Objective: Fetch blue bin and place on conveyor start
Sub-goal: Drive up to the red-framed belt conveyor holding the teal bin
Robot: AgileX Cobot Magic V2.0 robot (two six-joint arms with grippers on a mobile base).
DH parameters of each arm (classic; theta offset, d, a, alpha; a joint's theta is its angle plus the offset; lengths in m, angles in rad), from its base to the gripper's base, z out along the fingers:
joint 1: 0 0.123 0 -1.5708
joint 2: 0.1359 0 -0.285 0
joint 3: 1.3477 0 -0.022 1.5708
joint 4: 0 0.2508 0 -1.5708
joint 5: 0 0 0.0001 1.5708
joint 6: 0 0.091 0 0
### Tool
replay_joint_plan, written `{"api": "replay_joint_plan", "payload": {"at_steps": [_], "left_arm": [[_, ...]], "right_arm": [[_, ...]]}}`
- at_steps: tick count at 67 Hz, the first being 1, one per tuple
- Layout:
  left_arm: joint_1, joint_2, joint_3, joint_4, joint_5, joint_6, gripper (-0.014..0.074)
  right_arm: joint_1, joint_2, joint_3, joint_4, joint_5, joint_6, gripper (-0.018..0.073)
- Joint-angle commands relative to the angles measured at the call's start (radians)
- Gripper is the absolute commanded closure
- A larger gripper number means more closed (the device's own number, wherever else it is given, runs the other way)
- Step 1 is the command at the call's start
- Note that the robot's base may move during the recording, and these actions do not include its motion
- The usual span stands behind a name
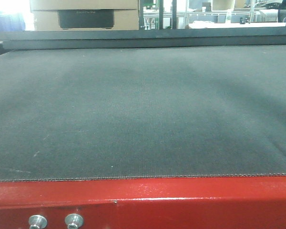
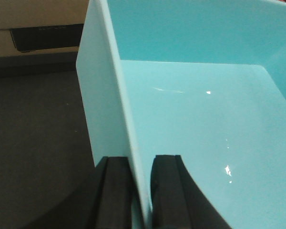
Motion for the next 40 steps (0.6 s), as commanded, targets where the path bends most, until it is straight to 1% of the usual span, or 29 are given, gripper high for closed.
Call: {"api": "replay_joint_plan", "payload": {"at_steps": [1,31,40], "left_arm": [[-0.013,-0.024,-0.014,-0.062,-0.05,0.009,0.0708],[-0.013,-0.024,-0.014,-0.062,-0.05,0.009,0.0708],[-0.013,-0.024,-0.014,-0.062,-0.092,0.009,0.0708]], "right_arm": [[-0.005,0.0,-0.006,-0.007,-0.074,0.022,0.0712],[-0.005,0.0,-0.006,-0.007,-0.074,0.022,0.0712],[-0.005,0.0,-0.006,-0.007,-0.079,0.022,0.0712]]}}
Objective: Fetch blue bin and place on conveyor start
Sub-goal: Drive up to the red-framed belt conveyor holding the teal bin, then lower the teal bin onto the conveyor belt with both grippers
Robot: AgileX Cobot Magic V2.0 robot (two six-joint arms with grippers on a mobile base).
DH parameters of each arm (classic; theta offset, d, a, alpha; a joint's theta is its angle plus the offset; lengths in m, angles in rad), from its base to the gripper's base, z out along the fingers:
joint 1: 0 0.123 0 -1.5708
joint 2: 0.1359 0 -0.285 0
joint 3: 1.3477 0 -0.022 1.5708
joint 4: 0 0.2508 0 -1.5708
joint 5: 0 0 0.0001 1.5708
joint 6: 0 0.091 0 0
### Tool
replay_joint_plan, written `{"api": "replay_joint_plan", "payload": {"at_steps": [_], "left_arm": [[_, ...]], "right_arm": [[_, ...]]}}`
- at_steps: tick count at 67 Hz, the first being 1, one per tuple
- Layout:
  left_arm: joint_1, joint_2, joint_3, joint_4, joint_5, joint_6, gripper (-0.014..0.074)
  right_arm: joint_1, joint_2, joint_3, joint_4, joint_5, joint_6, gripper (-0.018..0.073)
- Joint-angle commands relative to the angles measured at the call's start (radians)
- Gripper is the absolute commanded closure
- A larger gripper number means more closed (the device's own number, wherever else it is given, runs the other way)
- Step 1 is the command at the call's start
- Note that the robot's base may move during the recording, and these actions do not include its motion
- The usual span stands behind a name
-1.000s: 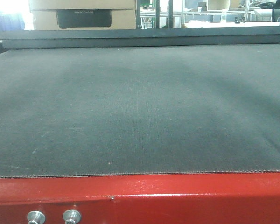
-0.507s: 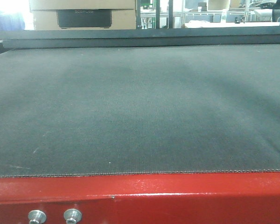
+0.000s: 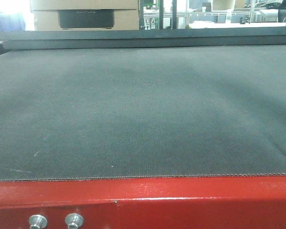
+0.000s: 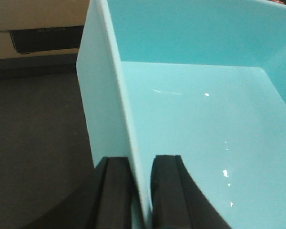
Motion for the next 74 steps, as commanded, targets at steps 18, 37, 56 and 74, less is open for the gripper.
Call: {"api": "replay_joint_plan", "payload": {"at_steps": [18,37,56,74], "left_arm": [[0.002,-0.016,-0.014,-0.066,0.016,0.009,0.0708],[0.117,0.096,-0.014,-0.144,0.174,0.009,0.0708],[0.131,0.259,-0.014,-0.162,0.224,0.014,0.0708],[0.131,0.409,-0.014,-0.158,0.207,0.014,0.0708]], "right_arm": [[-0.007,-0.017,-0.059,-0.007,0.154,0.022,0.0712],[-0.007,-0.007,-0.119,-0.007,0.371,0.022,0.0712],[-0.007,0.11,-0.119,0.02,0.466,0.022,0.0712],[-0.007,0.245,-0.119,0.014,0.425,0.022,0.0712]]}}
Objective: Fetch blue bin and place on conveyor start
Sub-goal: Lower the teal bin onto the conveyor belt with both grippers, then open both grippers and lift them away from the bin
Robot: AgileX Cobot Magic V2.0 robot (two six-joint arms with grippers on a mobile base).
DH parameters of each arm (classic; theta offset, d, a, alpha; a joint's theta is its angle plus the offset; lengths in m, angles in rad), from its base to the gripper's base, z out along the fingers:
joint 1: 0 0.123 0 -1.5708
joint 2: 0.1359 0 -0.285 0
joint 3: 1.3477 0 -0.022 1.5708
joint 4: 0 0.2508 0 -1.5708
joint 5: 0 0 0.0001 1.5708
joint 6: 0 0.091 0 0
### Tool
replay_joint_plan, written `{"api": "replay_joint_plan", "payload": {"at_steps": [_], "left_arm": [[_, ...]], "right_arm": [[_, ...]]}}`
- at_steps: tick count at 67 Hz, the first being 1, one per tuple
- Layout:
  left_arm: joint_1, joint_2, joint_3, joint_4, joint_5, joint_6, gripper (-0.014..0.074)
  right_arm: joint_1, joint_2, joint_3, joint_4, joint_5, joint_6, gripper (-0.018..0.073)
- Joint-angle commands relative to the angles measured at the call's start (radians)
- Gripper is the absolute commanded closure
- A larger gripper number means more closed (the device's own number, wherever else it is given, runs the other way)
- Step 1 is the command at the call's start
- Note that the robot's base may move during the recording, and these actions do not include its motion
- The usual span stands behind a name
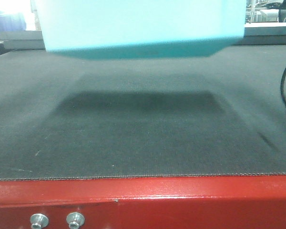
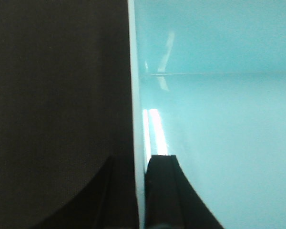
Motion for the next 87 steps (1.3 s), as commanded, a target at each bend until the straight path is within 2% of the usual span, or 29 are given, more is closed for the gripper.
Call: {"api": "replay_joint_plan", "payload": {"at_steps": [1,15,20,24,29,33,36,37,41,42,52,63,71,75,80,83,87], "left_arm": [[0.0,0.032,-0.01,0.004,-0.015,0.008,0.0708],[0.0,0.112,-0.01,0.004,-0.017,0.008,0.0708],[0.0,0.128,-0.01,0.004,-0.015,0.008,0.0694],[0.0,0.134,-0.01,-0.001,-0.013,0.008,0.0641],[0.0,0.134,-0.01,-0.001,-0.013,0.008,0.0505],[0.0,0.132,-0.01,-0.001,-0.013,0.008,0.0344],[0.0,0.129,-0.01,-0.001,-0.006,0.008,0.0196],[0.0,0.13,-0.01,-0.001,-0.003,0.008,0.0174],[0.0,0.121,-0.01,-0.001,0.011,0.008,-0.0018],[0.0,0.118,-0.01,-0.001,0.017,0.008,-0.0034],[0.0,0.06,-0.01,-0.002,0.046,0.008,0.0065],[0.0,-0.068,-0.01,0.01,0.068,0.064,0.019],[0.001,-0.165,-0.01,0.01,0.077,0.089,0.0384],[0.012,-0.207,-0.01,0.01,0.078,0.089,0.055],[0.031,-0.249,-0.008,0.01,0.078,0.091,0.0709],[0.051,-0.268,0.003,0.01,0.076,0.091,0.0708],[0.078,-0.295,0.027,0.01,0.068,0.091,0.0707]], "right_arm": [[-0.008,0.03,-0.007,-0.021,-0.064,0.016,0.0712],[-0.008,0.111,-0.007,-0.022,-0.079,0.016,0.0706],[-0.008,0.133,-0.007,-0.022,-0.077,0.016,0.064],[-0.008,0.146,-0.007,-0.022,-0.073,0.016,0.0514],[-0.008,0.15,-0.007,-0.022,-0.07,0.016,0.0305],[-0.008,0.148,-0.007,-0.022,-0.07,0.016,0.0129],[-0.008,0.14,-0.007,-0.022,-0.068,0.016,0.0072],[-0.008,0.136,-0.007,-0.022,-0.068,0.016,0.005],[-0.008,0.117,-0.007,-0.022,-0.058,0.016,0.0032],[-0.008,0.112,-0.007,-0.022,-0.055,0.016,0.0034],[-0.008,0.026,-0.007,-0.022,-0.035,0.016,0.0111],[-0.008,-0.101,-0.007,-0.024,-0.032,0.016,0.031],[-0.012,-0.181,-0.007,-0.045,-0.017,0.016,0.0481],[-0.018,-0.218,-0.005,-0.047,0.0,0.016,0.059],[-0.033,-0.259,0.02,-0.049,-0.001,0.016,0.0684],[-0.046,-0.285,0.056,-0.049,-0.018,0.016,0.0727],[-0.071,-0.327,0.114,-0.049,-0.049,0.016,0.0718]]}}
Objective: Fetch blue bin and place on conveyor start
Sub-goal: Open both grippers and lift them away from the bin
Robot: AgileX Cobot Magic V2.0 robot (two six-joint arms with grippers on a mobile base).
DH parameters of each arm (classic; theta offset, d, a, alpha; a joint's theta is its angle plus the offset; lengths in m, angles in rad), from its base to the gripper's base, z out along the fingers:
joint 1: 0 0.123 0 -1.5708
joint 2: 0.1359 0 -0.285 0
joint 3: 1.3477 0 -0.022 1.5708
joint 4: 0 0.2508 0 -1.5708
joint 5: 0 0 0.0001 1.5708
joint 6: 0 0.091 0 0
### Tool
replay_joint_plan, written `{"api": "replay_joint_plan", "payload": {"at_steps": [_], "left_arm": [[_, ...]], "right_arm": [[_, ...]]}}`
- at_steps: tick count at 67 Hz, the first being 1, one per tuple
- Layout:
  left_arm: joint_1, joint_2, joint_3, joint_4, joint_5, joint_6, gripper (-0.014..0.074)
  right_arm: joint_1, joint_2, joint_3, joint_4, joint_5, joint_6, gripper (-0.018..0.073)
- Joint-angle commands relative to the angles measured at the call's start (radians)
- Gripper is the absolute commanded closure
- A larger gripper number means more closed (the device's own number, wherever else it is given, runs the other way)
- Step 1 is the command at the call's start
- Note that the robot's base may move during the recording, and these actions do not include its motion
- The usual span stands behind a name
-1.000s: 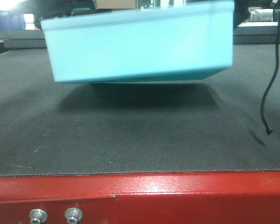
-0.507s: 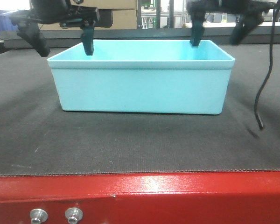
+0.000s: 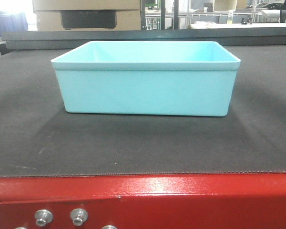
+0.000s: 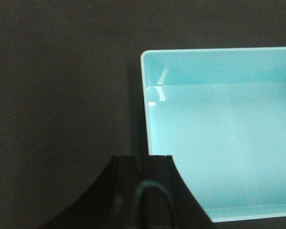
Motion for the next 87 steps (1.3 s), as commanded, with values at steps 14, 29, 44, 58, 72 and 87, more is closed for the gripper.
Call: {"api": "replay_joint_plan", "payload": {"at_steps": [14,29,44,58,72,87], "left_arm": [[0.118,-0.153,0.24,0.003,-0.122,0.022,0.0707],[0.12,-0.356,0.655,0.012,-0.453,0.024,0.0707],[0.12,-0.624,1.078,0.01,-0.749,0.024,0.0707],[0.12,-0.926,1.371,0.01,-0.956,0.024,0.0707],[0.12,-1.197,1.503,0.01,-0.969,0.024,0.0707],[0.12,-1.367,1.534,0.01,-0.966,0.024,0.0707]], "right_arm": [[-0.135,-0.23,0.398,-0.017,-0.243,0.001,0.0718],[-0.169,-0.43,0.77,-0.017,-0.53,0.001,0.0718],[-0.169,-0.609,1.085,-0.032,-0.748,0.001,0.0718],[-0.155,-0.805,1.287,-0.087,-0.89,0.001,0.0718],[-0.116,-0.995,1.364,-0.095,-0.906,0.001,0.0718],[-0.106,-1.167,1.365,-0.095,-0.902,0.001,0.0718]]}}
